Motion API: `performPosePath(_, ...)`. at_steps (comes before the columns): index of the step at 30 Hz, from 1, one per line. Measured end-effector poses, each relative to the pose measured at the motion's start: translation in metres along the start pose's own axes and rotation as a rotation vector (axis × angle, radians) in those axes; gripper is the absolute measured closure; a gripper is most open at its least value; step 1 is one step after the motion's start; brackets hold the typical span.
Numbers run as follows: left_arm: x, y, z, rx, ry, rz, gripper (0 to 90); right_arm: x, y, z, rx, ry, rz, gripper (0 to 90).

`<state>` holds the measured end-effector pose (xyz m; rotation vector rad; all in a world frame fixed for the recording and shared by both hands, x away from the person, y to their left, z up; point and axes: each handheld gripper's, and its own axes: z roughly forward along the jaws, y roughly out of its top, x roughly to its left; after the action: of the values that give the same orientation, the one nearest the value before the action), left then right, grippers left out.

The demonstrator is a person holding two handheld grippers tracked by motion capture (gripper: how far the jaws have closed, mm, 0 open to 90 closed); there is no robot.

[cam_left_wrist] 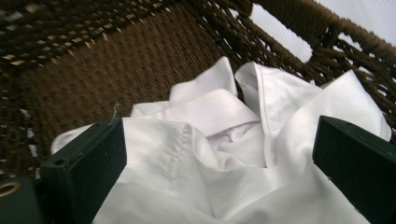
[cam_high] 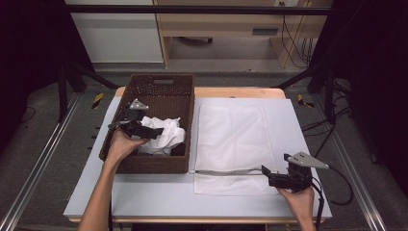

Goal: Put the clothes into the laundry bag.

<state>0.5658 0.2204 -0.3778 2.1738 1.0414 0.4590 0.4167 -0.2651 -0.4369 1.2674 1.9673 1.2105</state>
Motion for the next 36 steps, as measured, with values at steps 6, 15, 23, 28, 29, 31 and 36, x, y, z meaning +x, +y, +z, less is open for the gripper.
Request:
performPosePath(6, -0.007, -0.001, 0.018, 0.129, -0.005, 0.064, 0.2, 0.0, 0.001, 0.001, 0.007, 0.003, 0.0, 4.0)
performPosePath(15, -0.009, -0.005, 0.034, 0.255, 0.025, 0.064, 0.0, 0.001, 0.0, 0.004, 0.025, 0.003, -0.003, 3.5)
performPosePath(23, -0.012, -0.008, 0.042, 0.33, 0.043, 0.084, 0.0, -0.001, -0.002, 0.005, 0.03, -0.001, 0.001, 3.5)
performPosePath(28, -0.008, -0.009, 0.048, 0.384, 0.078, 0.026, 0.0, -0.002, -0.003, 0.005, 0.034, -0.007, 0.002, 3.5)
performPosePath(29, -0.006, -0.01, 0.049, 0.391, 0.087, 0.006, 0.0, -0.003, -0.003, 0.006, 0.036, -0.007, 0.004, 3.5)
performPosePath(31, -0.004, -0.01, 0.05, 0.404, 0.097, -0.014, 0.0, -0.003, -0.003, 0.006, 0.04, -0.009, 0.006, 3.5)
performPosePath(36, -0.004, -0.015, 0.06, 0.512, 0.121, -0.023, 1.2, -0.003, -0.003, 0.006, 0.04, -0.011, 0.006, 3.5)
